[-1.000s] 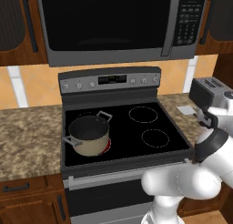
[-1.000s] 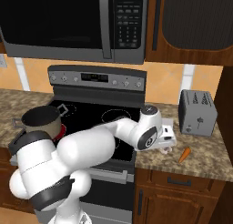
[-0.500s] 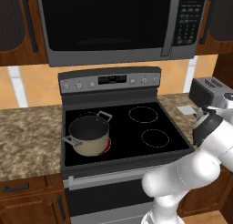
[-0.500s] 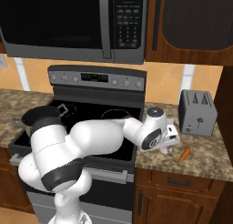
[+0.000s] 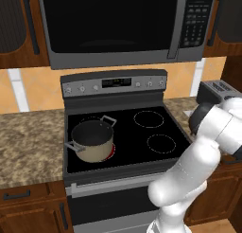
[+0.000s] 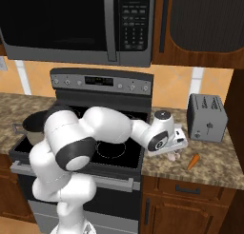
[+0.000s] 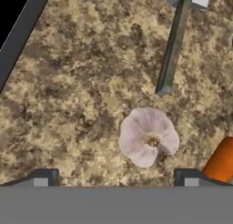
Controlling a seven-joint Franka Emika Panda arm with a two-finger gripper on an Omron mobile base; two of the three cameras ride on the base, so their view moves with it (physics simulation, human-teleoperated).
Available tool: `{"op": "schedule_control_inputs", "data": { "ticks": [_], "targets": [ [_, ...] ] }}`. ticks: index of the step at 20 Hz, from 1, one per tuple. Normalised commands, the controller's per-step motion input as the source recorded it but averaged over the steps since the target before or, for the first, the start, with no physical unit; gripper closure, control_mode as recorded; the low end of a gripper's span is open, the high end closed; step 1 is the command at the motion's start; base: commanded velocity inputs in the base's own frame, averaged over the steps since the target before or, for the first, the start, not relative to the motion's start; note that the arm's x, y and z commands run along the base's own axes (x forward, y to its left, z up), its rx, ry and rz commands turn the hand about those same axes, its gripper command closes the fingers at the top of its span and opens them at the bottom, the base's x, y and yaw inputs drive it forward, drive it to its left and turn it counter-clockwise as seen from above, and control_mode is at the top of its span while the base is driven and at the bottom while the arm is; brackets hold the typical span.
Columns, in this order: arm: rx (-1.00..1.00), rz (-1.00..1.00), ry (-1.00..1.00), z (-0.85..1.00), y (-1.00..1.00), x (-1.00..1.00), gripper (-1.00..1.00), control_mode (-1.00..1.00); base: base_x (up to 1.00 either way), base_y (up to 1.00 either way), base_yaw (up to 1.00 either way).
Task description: Put the carrot and garlic in the pot. Retrieve the spatula and lightly stir the vegetables in the pot.
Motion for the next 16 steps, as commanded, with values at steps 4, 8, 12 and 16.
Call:
{"op": "schedule_control_inputs", "data": {
  "ticks": [4,8,12,16],
  "targets": [
    [0.0,0.0,0.04,-0.26,-0.32,0.16,-1.0,-1.0,0.0,0.0,0.0],
    [0.0,0.0,0.0,-0.2,-0.38,0.13,-1.0,-1.0,0.0,0.0,0.0],
    [0.0,0.0,0.0,-0.13,-0.3,0.2,-1.0,-1.0,0.0,0.0,0.0],
    [0.08,0.0,0.02,-0.14,-0.15,0.31,-1.0,-1.0,0.0,0.0,0.0]
  ]
}}
